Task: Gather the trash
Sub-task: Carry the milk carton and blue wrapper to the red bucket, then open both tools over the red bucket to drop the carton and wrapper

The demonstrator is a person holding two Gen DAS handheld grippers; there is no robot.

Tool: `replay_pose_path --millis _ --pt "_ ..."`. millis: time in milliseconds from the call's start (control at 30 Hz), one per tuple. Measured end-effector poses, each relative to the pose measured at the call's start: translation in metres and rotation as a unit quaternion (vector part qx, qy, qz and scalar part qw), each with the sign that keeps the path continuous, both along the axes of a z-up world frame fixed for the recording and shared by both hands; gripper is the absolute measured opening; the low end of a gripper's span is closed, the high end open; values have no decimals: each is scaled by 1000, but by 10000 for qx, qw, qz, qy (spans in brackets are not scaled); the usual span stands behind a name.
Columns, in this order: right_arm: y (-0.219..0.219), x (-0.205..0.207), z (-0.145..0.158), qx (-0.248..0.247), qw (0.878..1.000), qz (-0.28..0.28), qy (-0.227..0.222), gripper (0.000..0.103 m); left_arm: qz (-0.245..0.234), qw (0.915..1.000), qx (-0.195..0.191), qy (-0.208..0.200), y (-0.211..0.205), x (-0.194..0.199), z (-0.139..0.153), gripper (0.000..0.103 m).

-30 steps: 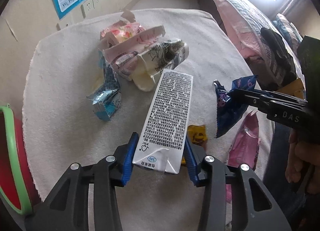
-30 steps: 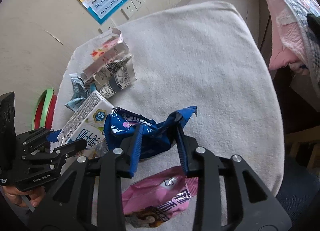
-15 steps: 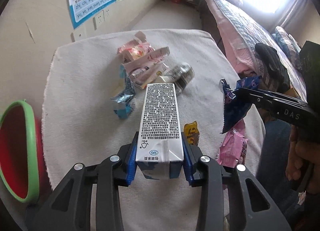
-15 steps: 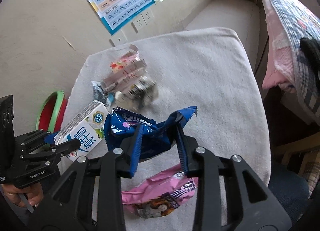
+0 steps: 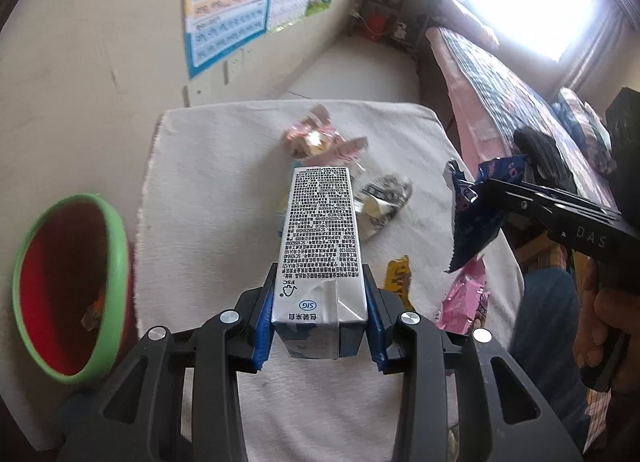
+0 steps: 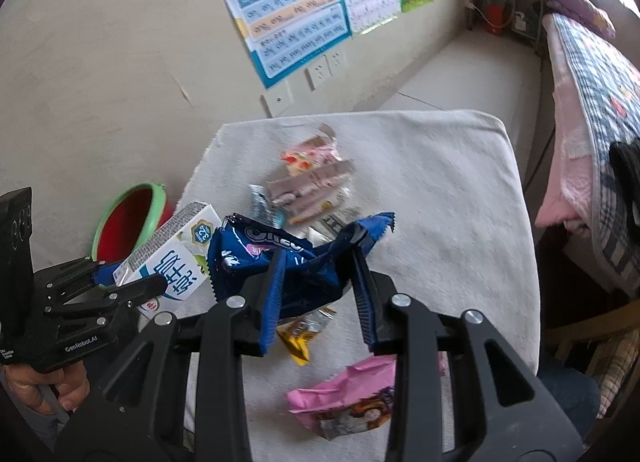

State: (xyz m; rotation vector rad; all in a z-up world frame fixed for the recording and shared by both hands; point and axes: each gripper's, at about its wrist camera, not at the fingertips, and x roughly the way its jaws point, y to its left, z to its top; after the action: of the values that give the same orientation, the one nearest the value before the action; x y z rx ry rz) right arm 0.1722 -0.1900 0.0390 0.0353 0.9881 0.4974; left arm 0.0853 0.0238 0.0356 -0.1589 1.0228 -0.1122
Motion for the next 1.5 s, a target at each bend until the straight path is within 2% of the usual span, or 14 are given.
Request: replay_pose_path --millis 433,933,1500 --pt "78 -17 34 -96 9967 717 -372 32 776 9964 -107 -329 73 -31 25 35" --pt "185 -28 54 -158 9859 1571 -553 32 1707 9843 -144 -424 168 -70 30 35" --pt "288 -34 44 -58 9716 2330 -413 32 2502 9677 -52 -310 251 -104 28 36"
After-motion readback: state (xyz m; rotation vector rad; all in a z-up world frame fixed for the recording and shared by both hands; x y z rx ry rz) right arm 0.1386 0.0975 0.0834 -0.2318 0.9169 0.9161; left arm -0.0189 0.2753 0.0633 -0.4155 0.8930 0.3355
